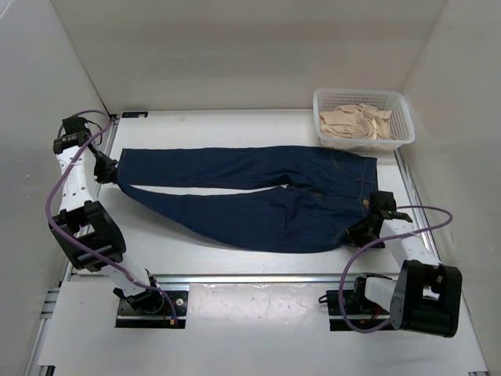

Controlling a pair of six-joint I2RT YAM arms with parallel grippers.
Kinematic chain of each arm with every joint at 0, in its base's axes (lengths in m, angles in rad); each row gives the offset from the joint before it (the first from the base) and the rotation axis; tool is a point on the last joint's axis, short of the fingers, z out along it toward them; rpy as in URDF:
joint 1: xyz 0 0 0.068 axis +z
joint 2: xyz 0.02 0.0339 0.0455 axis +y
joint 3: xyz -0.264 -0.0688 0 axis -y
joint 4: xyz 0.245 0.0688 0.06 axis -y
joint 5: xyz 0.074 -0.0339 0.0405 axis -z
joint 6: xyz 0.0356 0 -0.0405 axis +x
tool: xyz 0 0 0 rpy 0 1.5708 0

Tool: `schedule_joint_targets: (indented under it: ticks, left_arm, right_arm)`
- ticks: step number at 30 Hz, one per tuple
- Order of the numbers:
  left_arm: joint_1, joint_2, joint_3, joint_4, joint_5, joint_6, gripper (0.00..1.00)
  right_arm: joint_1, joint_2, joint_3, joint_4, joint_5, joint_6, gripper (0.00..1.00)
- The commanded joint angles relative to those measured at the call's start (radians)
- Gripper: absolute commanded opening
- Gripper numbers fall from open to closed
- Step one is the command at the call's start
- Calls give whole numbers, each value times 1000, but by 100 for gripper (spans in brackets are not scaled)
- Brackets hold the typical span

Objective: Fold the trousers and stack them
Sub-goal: Fold the trousers

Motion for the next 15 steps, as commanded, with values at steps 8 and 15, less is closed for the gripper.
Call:
schedule_joint_targets:
  ticks: [8, 15]
  left_arm:
    - [-2, -85, 88, -21, 55, -9, 10]
    - [8, -183, 26, -14, 129, -38, 10]
  right_arm:
    - [-12, -217, 428, -291, 273, -232, 0]
    - [-12, -248, 571, -477, 278, -257, 0]
